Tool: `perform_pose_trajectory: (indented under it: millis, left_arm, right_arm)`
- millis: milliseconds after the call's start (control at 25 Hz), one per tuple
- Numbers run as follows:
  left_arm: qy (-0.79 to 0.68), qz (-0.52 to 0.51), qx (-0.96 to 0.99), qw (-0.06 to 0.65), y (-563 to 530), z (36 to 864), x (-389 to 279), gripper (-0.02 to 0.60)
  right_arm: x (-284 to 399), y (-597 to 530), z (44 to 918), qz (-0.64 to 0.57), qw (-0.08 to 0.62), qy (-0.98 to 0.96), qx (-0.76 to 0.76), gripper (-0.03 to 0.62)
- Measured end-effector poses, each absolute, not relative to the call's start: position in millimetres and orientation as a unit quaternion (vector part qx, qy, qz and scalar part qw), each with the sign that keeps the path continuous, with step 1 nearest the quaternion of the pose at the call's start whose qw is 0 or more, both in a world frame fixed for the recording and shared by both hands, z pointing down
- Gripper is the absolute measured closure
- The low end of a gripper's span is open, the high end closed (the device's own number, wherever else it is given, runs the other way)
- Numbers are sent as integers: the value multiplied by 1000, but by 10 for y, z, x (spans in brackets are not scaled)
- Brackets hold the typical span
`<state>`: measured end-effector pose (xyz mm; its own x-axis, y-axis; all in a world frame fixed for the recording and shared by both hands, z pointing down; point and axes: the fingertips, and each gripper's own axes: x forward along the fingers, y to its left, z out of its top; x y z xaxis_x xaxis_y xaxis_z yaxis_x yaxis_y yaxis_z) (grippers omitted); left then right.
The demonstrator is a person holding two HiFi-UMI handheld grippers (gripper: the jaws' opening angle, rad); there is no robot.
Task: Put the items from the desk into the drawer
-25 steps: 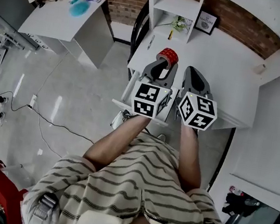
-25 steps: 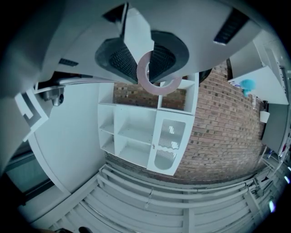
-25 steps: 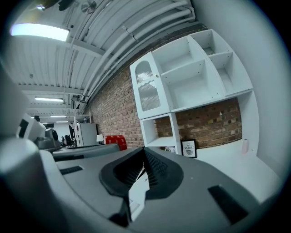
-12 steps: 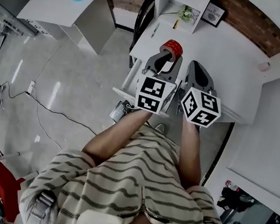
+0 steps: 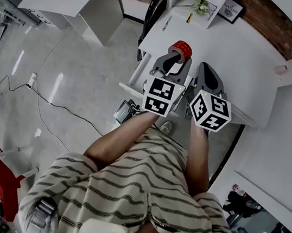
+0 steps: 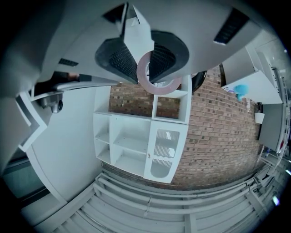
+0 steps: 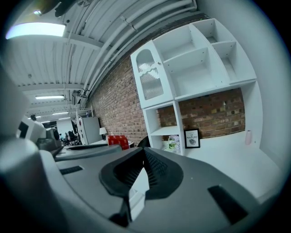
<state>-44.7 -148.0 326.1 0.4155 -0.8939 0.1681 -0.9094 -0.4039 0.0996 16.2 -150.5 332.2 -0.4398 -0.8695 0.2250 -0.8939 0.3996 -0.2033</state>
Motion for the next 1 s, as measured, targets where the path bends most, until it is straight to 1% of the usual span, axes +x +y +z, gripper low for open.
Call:
perform_pose_trajectory:
  millis: [560,1000]
  left_arm:
    - [-559,79,814,139,-1466,3766,-647,500]
    - [-576,104,795,160,-1443,4165,-774,500]
  right_arm:
    - [-102,-1517,3814,196,80,-843,495,582]
    - [-205,-1511,4252,227,112,-840,479,582]
